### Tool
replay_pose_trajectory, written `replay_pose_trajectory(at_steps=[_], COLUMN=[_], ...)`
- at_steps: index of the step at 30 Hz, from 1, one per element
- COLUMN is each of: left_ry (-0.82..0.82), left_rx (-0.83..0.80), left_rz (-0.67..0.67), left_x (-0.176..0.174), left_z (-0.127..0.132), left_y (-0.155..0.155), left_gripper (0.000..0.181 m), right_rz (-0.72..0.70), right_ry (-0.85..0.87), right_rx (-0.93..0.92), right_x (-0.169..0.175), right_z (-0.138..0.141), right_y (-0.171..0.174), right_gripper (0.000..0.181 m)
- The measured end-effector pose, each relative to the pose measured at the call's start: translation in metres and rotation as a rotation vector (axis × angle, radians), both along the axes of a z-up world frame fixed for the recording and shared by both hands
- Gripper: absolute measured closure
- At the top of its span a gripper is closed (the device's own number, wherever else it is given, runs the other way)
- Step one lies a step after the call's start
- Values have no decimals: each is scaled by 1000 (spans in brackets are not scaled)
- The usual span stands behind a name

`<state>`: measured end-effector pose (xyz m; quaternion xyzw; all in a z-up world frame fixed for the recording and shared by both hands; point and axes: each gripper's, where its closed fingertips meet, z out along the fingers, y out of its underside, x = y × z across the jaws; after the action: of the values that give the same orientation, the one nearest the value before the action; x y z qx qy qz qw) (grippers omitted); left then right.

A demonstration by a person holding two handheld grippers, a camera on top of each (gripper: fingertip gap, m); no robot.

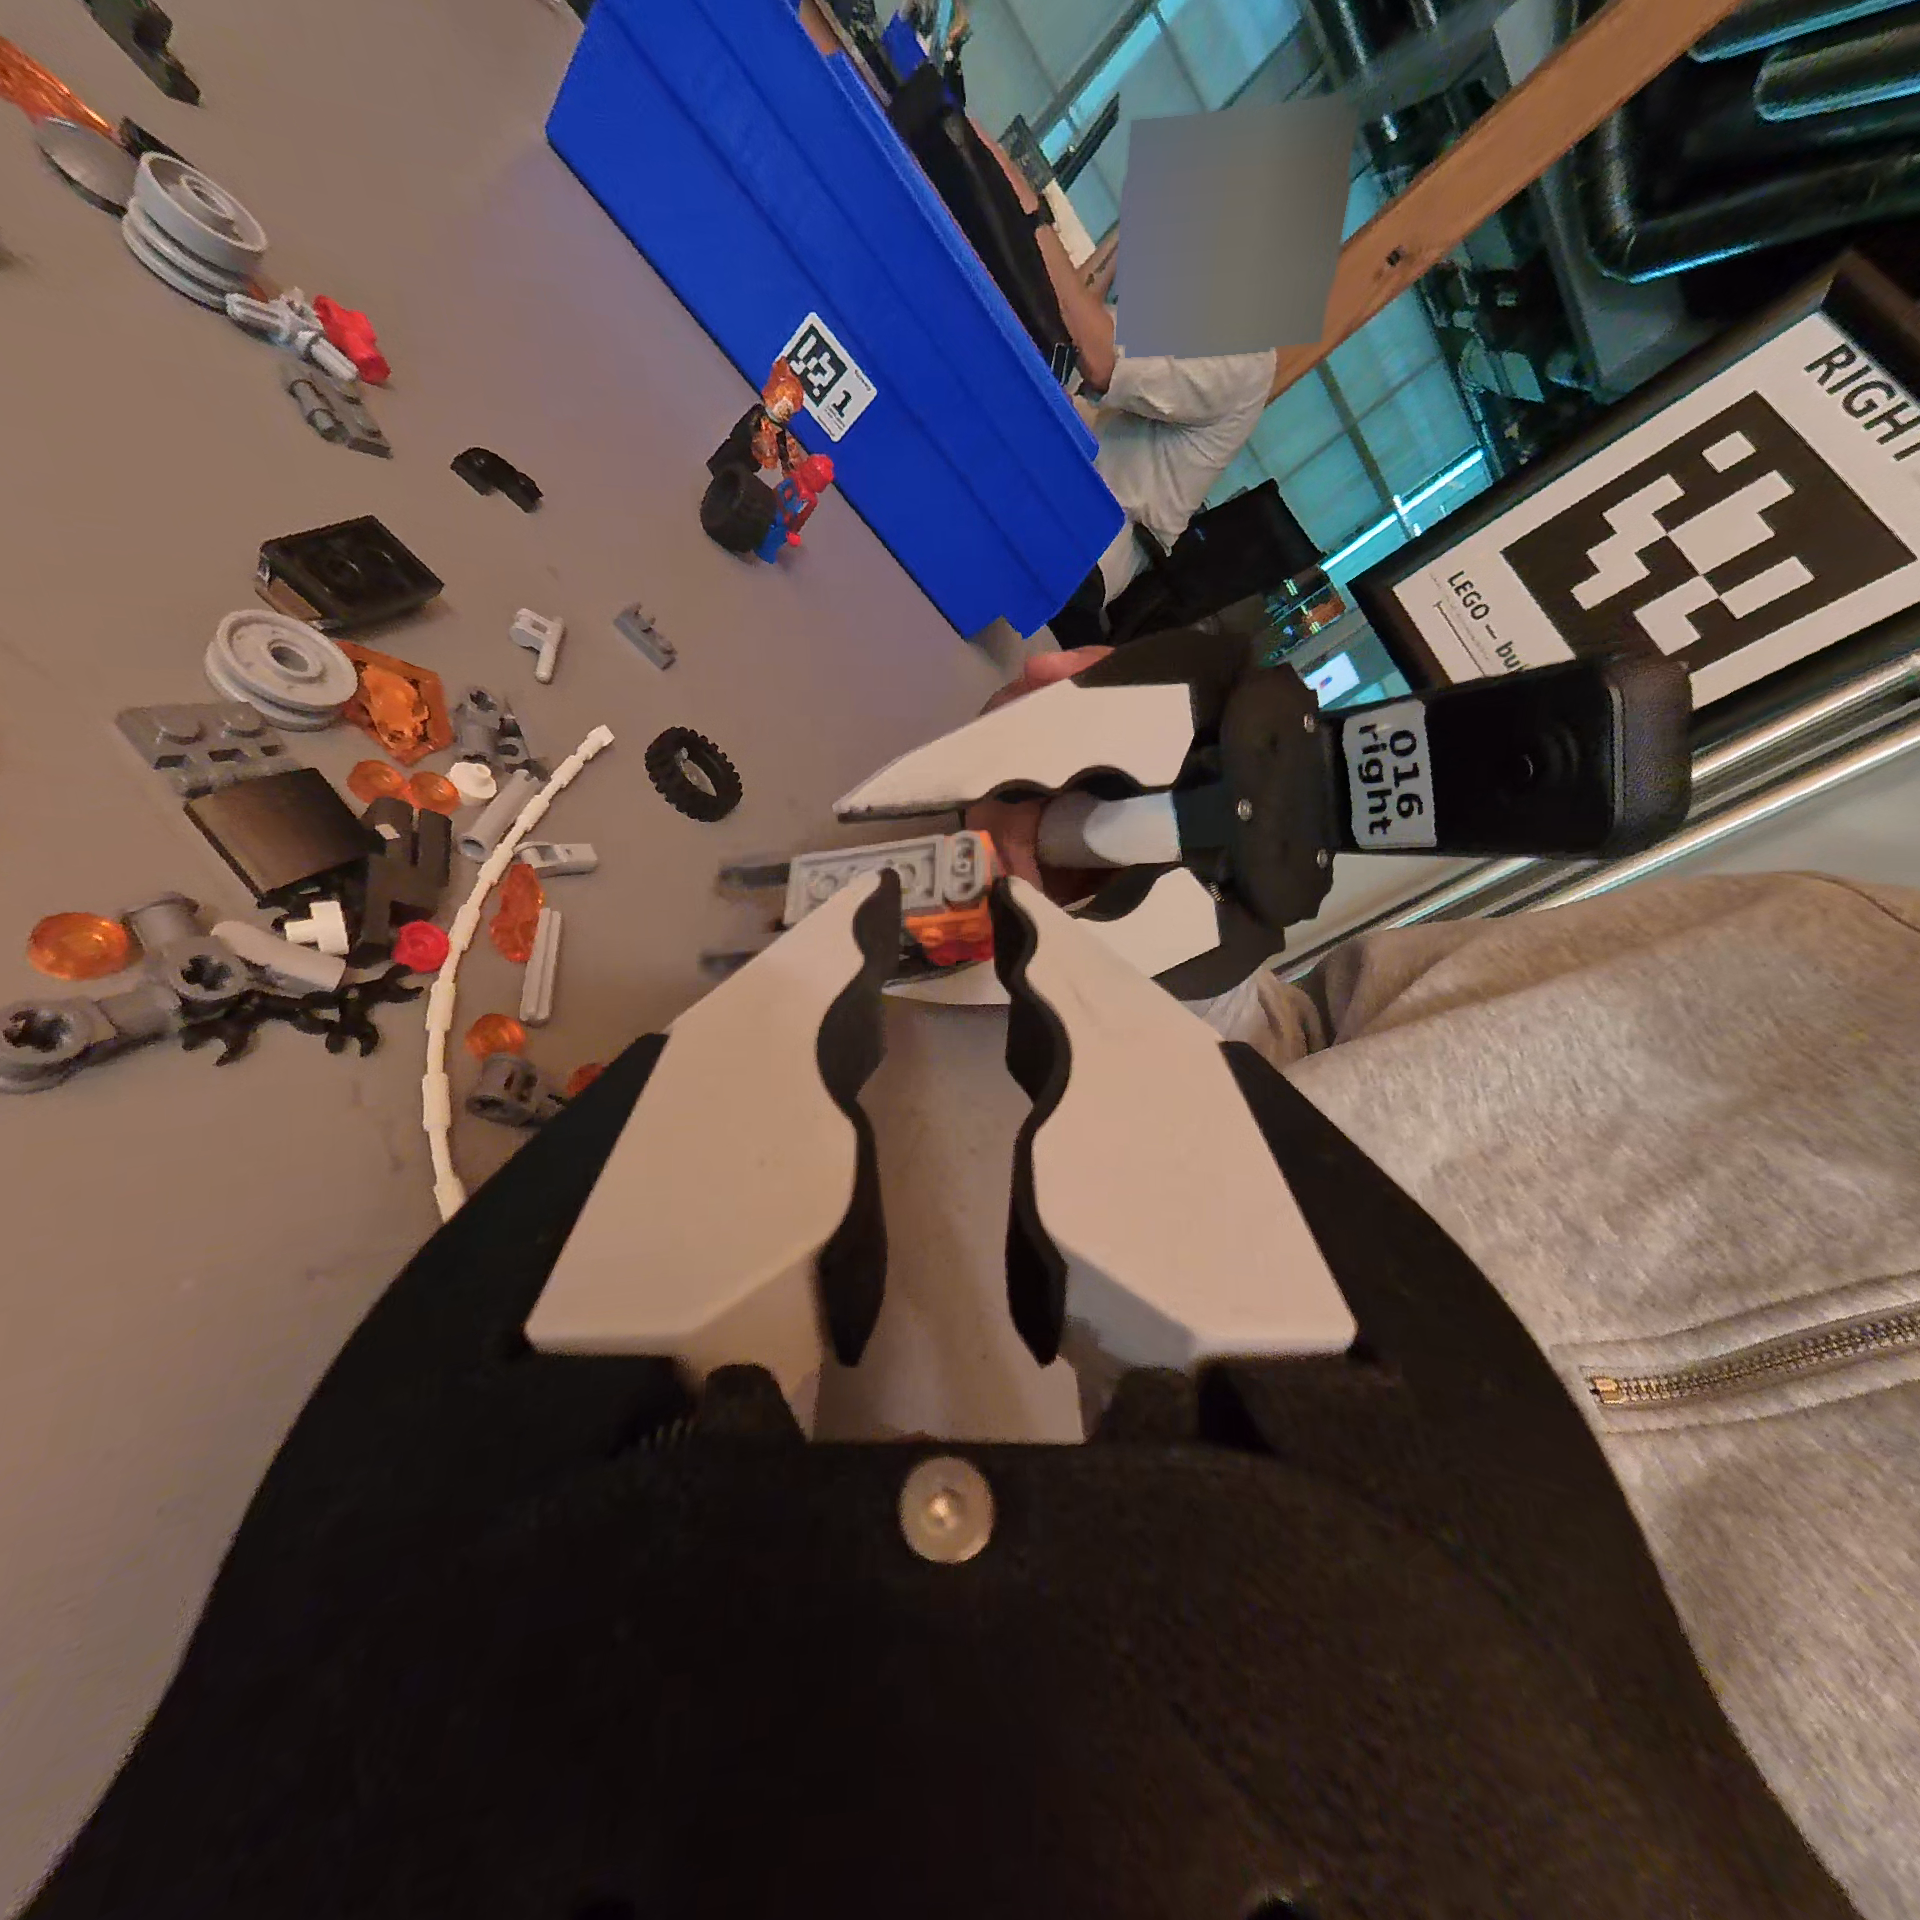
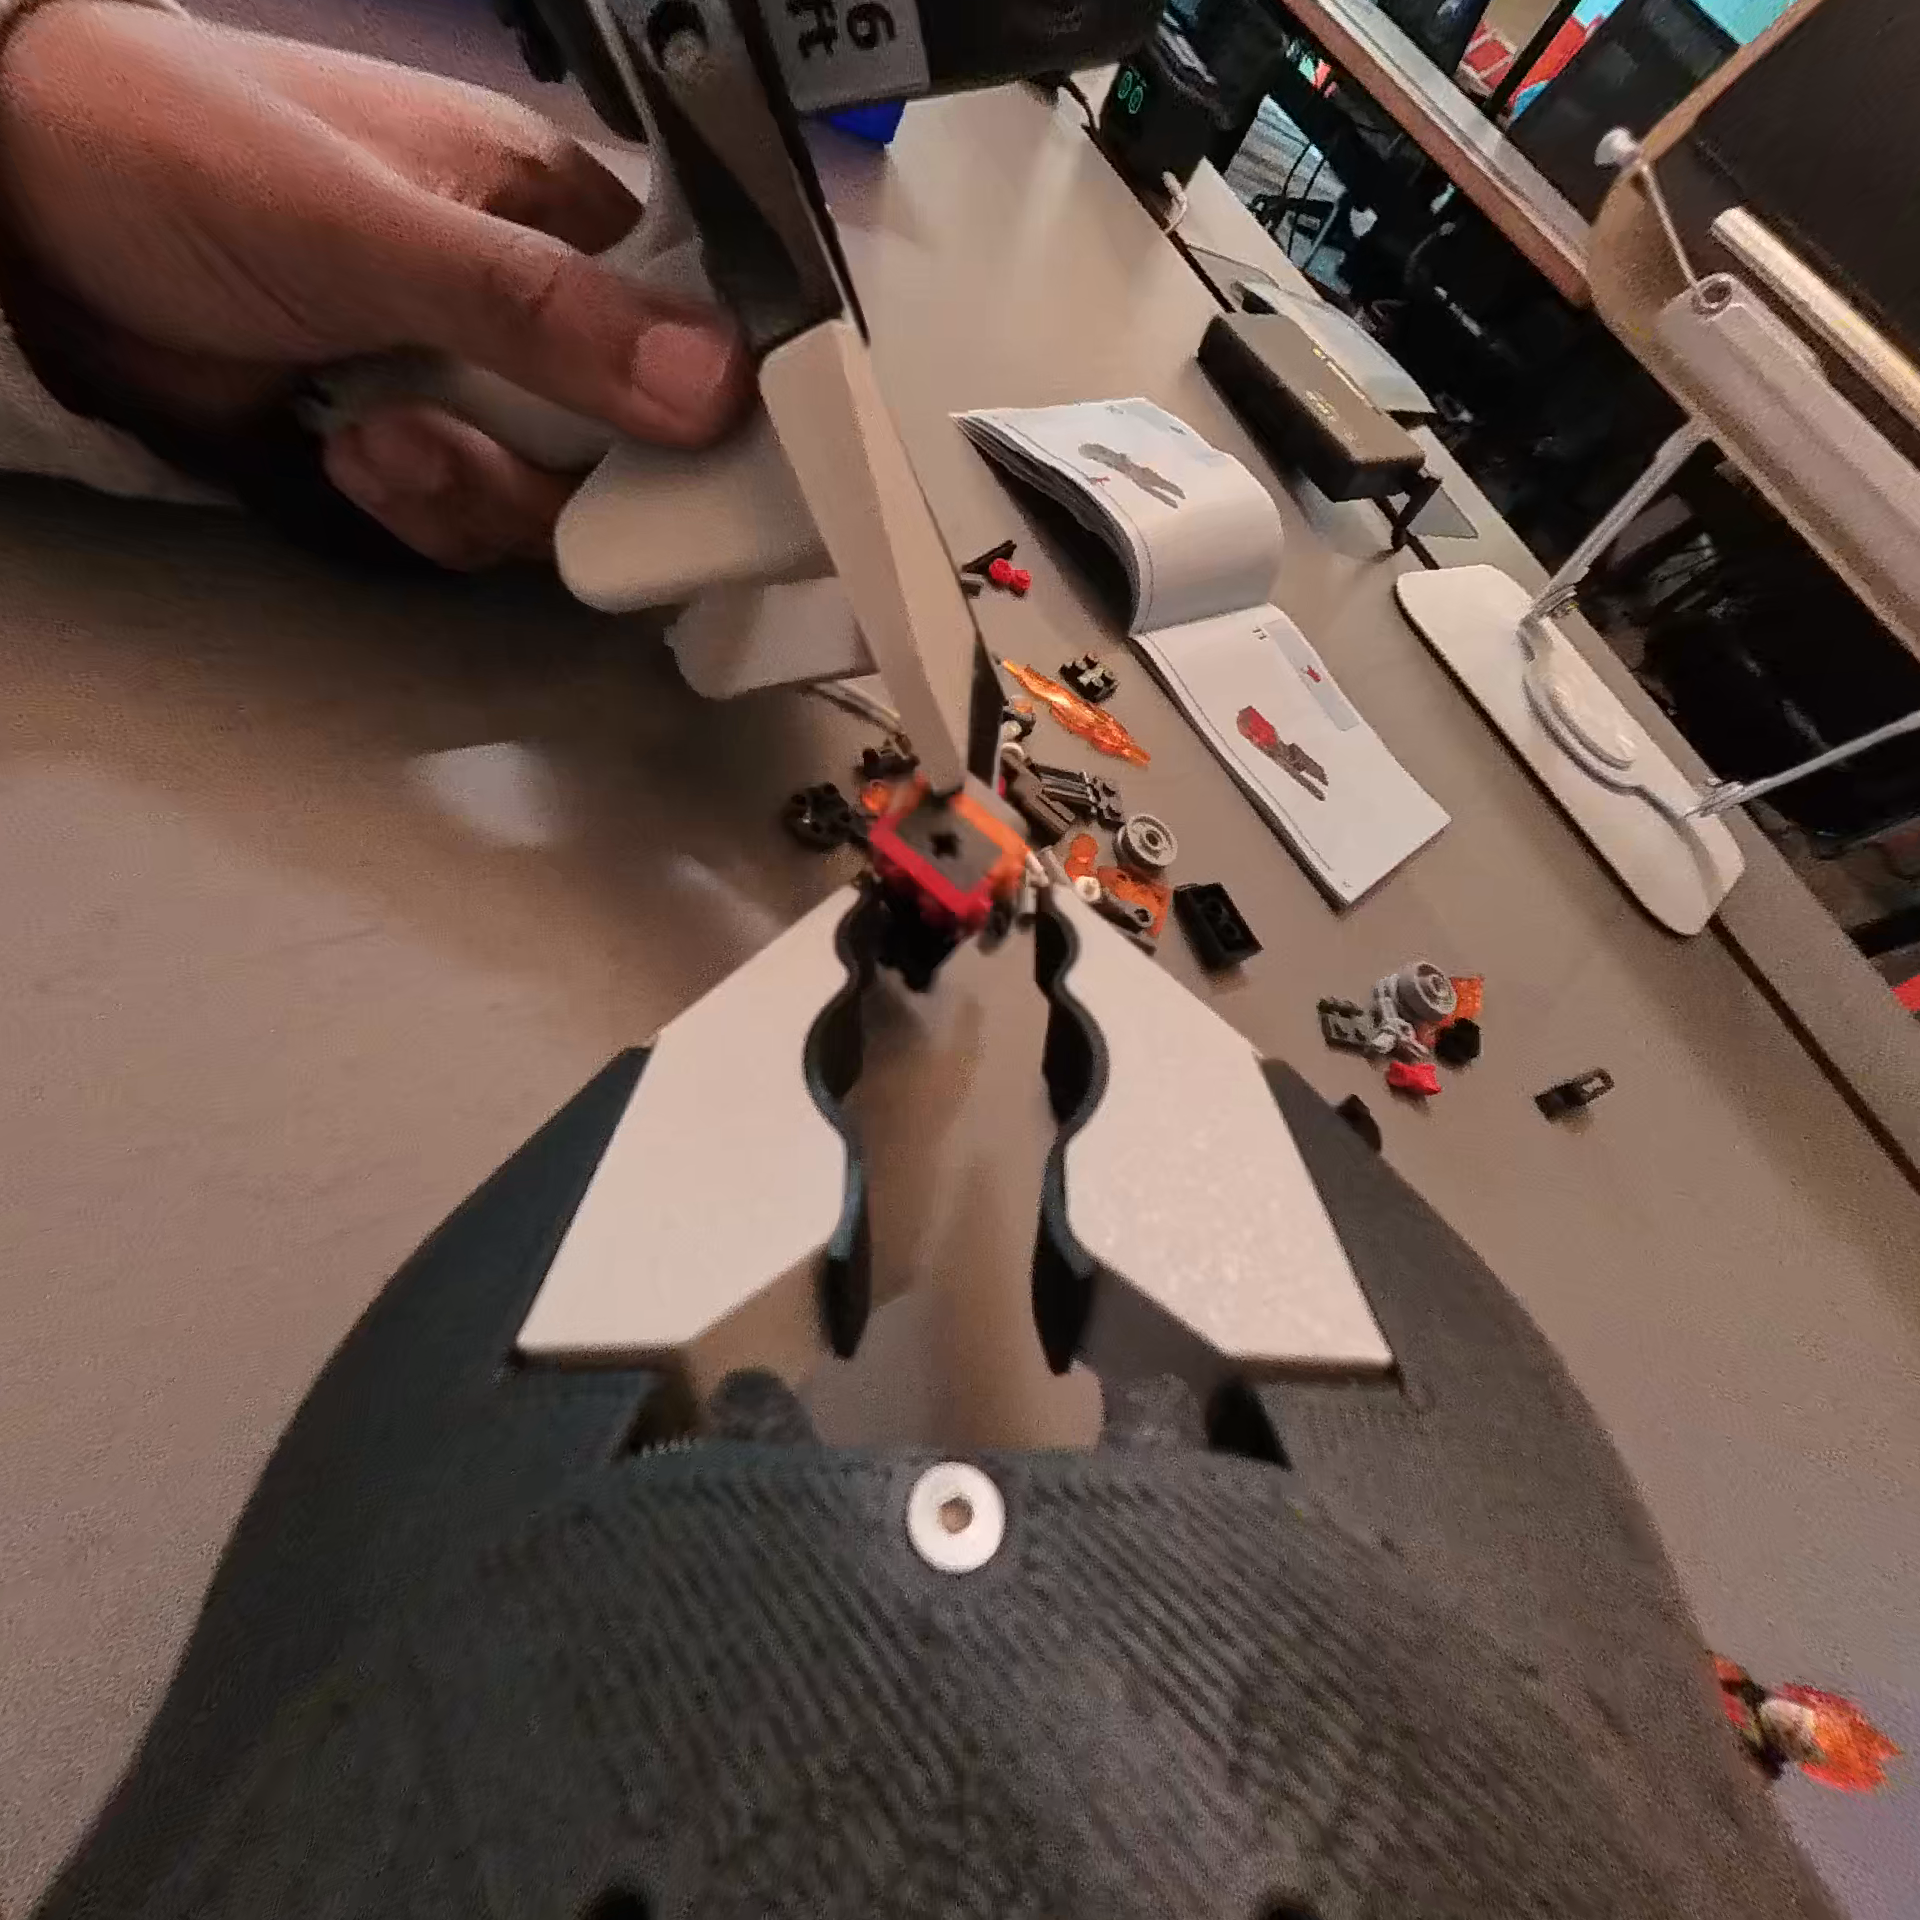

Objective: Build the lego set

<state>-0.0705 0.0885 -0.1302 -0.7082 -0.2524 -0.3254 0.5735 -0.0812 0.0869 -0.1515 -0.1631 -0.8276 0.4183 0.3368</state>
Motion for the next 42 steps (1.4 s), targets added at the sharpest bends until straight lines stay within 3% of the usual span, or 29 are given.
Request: replay_pose_trajectory(at_steps=[1, 10, 15, 18, 21, 25, 27, 36, 42], left_ry=[-1, -8, -38, -21, -26, -28, -13, 17, 14], left_rx=[0, 2, -2, -23, 19, 42, 37, 27, 28], left_rz=[4, 2, -72, -62, -40, -57, -69, -90, -103], left_x=[-1, -1, 11, 11, 7, 10, 13, 18, 20], left_z=[0, 0, -2, -4, 1, 5, 5, 4, 4], left_y=[0, 0, 5, 7, 6, 6, 7, 9, 10], left_gripper=[166, 151, 146, 131, 120, 119, 118, 118, 118], right_rz=[0, 16, 48, 55, 97, 237, 263, 314, 287], right_ry=[9, 28, -14, -62, -180, -576, -692, -716, -601], right_rx=[5, -88, -169, -118, -88, -36, 26, 159, -4], right_x=[0, 2, 6, 10, 24, 64, 73, 55, 45], right_z=[0, 14, 23, 21, 19, 0, -9, -35, -20], right_y=[-1, 3, 11, 22, 32, 36, 39, 21, 21], right_gripper=[155, 157, 157, 157, 157, 157, 157, 157, 140])
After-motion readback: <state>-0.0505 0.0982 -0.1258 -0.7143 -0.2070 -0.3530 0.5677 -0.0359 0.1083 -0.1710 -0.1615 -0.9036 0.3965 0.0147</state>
